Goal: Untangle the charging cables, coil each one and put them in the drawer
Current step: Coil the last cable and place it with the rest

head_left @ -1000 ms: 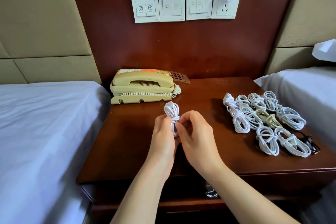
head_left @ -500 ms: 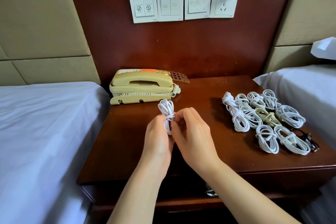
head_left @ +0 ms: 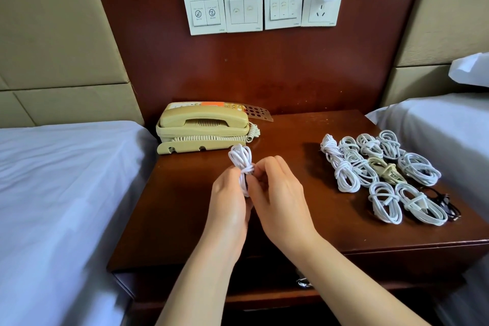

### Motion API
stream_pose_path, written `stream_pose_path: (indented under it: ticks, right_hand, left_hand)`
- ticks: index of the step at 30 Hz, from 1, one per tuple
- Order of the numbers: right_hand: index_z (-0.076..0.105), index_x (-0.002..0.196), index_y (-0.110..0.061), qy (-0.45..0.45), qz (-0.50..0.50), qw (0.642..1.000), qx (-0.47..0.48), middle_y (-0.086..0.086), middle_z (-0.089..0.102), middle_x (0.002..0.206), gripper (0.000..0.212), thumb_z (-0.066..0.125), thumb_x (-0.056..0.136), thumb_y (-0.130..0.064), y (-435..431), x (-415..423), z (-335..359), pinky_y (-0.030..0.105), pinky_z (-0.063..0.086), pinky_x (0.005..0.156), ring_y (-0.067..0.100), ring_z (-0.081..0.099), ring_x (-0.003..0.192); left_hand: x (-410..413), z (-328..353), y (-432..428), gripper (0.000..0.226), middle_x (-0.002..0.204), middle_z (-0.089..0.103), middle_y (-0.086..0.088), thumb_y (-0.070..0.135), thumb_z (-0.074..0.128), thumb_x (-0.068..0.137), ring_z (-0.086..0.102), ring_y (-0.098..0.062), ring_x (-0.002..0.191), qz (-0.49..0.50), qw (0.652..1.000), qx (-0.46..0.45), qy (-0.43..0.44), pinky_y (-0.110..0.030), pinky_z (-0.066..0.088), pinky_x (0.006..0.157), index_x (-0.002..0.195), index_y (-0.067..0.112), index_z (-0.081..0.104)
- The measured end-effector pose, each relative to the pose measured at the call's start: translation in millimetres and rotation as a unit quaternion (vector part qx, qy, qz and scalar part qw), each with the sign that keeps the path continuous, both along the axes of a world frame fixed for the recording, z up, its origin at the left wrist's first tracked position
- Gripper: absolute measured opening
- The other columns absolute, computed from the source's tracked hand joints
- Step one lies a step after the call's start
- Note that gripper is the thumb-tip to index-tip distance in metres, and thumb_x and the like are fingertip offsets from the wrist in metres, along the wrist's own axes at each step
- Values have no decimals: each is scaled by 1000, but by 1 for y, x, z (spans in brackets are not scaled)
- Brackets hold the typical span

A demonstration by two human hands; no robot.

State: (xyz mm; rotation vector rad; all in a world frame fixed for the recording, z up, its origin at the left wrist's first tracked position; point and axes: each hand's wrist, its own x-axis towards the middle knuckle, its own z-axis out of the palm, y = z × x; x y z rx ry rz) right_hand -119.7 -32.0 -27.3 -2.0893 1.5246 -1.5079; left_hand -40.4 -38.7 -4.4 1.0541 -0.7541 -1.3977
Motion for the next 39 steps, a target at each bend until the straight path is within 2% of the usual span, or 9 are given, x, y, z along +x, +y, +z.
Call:
stream_pose_path:
  ticks: [2,6,8,13,24,30,33,36,39]
  right_hand:
    - [50,83,-14,-8,-8,1000,-8,-5,49,85,10,57,91,-13,0,-1,0,25,38,60,12,45,73]
    - [52,84,-14,-18,-21,999,-42,-6,51,84,9,58,89,-11,0,-2,-2,24,42,59,9,49,73]
    - [54,83,-14,-15,-18,998,-60,-7,53,83,7,59,86,-11,-2,-5,-2,24,43,59,9,50,73]
    - [65,93,-10,37,50,995,-81,-1,61,88,10,58,86,-7,-4,-13,-1,21,44,69,12,53,81]
    - [60,82,-8,66,29,990,-125,-1,56,79,2,61,84,-6,-6,-19,0,22,39,61,13,47,72]
    - [56,79,-11,14,40,996,-75,-6,54,76,8,60,84,-8,-3,-20,-5,22,40,59,10,47,70]
    - [60,81,-12,-27,81,996,-39,-6,58,77,5,62,85,-10,0,-23,1,19,43,62,11,54,72]
    - [63,84,-12,-39,128,991,-7,-6,60,80,8,64,86,-4,3,-30,7,18,46,65,11,57,75]
    - [61,81,-14,-6,133,991,0,-14,56,77,11,67,84,-6,3,-35,10,16,42,66,8,52,76]
  left_hand:
    - [-3,-2,-2,29,58,53,-4,6,33,94,56,-8,53,9,999,-15,-33,-21,47,56,76,6,57]
    - [-6,-8,-1,28,88,68,-12,17,40,91,65,-23,87,18,995,-50,-82,-37,51,80,91,13,67]
    - [-4,-7,0,32,95,68,-14,14,36,96,65,-24,92,20,994,-54,-88,-35,50,78,95,14,68]
    - [10,3,1,31,88,61,-14,8,33,99,58,-18,78,-10,997,-67,-36,-27,50,67,97,7,64]
    - [14,5,8,35,86,59,-11,16,28,102,54,-16,76,-76,995,-52,-27,-30,45,70,95,9,62]
    - [9,-13,9,34,84,64,-9,24,30,102,60,-12,69,-50,981,-81,-170,-29,49,66,94,18,63]
    - [14,-10,7,34,69,59,-3,21,31,102,55,-4,53,-55,986,-76,-141,-22,47,56,92,11,62]
    - [17,-4,8,33,64,59,-2,18,31,102,54,-5,51,-76,991,-70,-84,-20,44,51,93,7,61]
    - [20,-4,10,35,57,56,-2,18,28,103,45,-12,53,-122,985,-73,-95,-23,36,51,93,6,60]
